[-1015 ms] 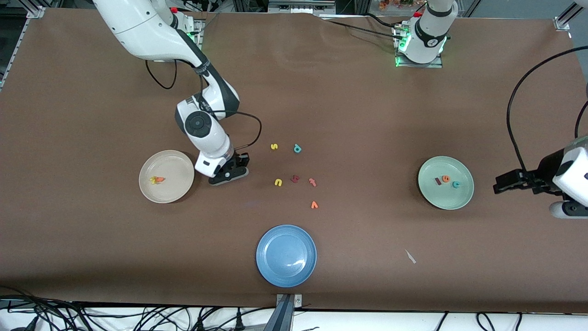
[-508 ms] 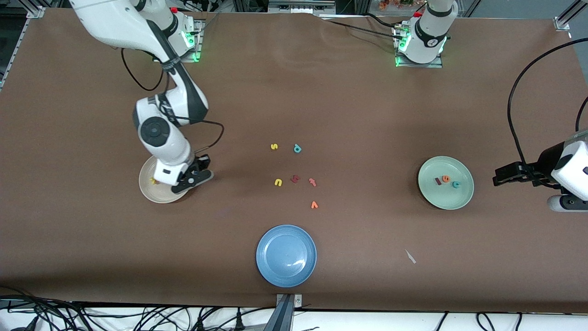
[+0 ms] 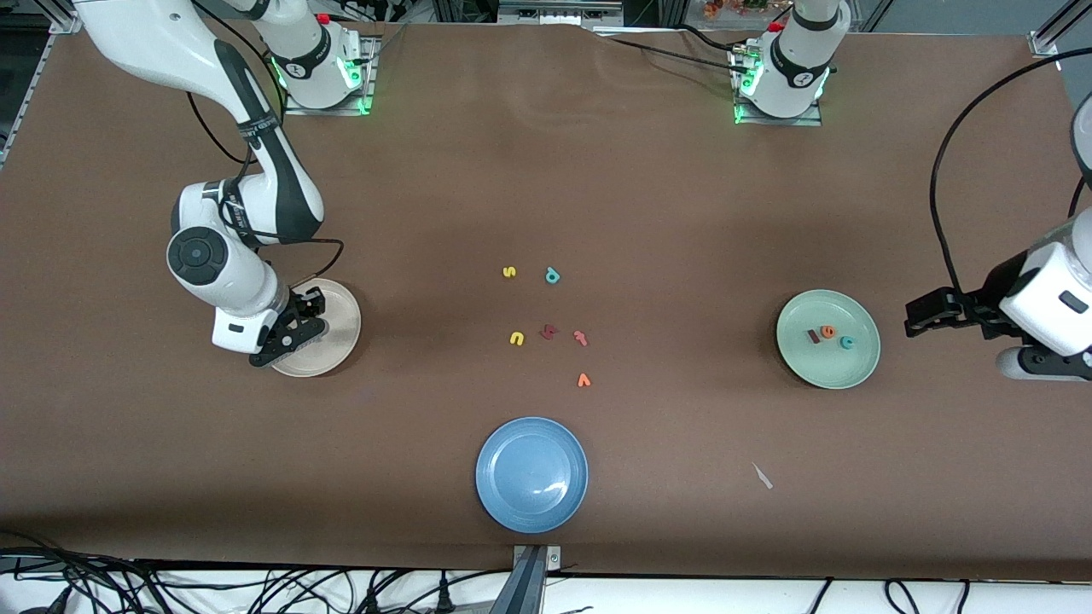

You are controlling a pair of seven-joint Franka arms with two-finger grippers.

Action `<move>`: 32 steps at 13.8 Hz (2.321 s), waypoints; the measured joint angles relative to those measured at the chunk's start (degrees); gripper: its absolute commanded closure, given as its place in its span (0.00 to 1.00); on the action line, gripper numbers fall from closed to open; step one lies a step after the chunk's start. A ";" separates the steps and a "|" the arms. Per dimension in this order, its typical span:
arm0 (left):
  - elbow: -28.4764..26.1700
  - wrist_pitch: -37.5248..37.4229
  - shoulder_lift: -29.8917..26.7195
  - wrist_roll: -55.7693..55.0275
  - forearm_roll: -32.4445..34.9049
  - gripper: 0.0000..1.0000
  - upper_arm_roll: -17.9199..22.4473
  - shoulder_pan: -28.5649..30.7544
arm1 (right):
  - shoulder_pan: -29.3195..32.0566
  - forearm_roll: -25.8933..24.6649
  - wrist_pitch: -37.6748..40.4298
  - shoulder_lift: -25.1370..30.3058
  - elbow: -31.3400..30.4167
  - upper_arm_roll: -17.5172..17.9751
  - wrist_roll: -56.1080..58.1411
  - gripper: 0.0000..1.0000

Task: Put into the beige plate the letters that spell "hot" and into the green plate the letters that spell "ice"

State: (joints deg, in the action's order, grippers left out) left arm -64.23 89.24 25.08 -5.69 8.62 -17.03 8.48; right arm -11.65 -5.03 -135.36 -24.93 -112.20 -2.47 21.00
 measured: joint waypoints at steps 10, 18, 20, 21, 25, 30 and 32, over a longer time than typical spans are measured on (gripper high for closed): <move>-2.86 -0.38 -1.40 -0.02 -2.66 0.00 1.91 0.04 | -0.28 6.38 15.51 6.84 8.31 0.47 -8.48 0.00; -2.92 -0.31 -1.44 -0.02 -2.90 0.00 1.85 0.12 | 0.22 5.83 37.50 17.11 18.34 0.02 -10.79 0.00; -2.92 -0.31 -1.45 -0.02 -2.91 0.00 1.83 0.12 | 0.81 5.44 40.57 19.33 20.03 -0.06 -11.37 0.00; -2.92 -0.30 -1.45 -0.02 -2.92 0.00 1.83 0.12 | 2.17 5.30 41.46 19.68 20.97 0.26 -11.49 0.00; -2.93 -0.30 -1.45 -0.02 -2.92 0.00 1.82 0.12 | 7.14 5.29 42.05 19.49 21.89 3.02 -11.45 0.00; -2.93 -0.30 -1.45 -0.02 -2.92 0.00 1.82 0.12 | 7.17 5.18 43.18 19.37 21.99 3.42 -11.72 0.00; -2.93 -0.30 -1.45 -0.02 -2.92 0.00 1.82 0.12 | 7.31 4.83 43.38 19.37 22.02 3.41 -11.73 0.00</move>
State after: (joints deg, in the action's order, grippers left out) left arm -67.16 88.94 23.63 -5.71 5.69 -15.21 8.59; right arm -4.34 -0.20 -91.98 -5.56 -90.18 0.94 9.27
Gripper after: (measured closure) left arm 0.000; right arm 0.000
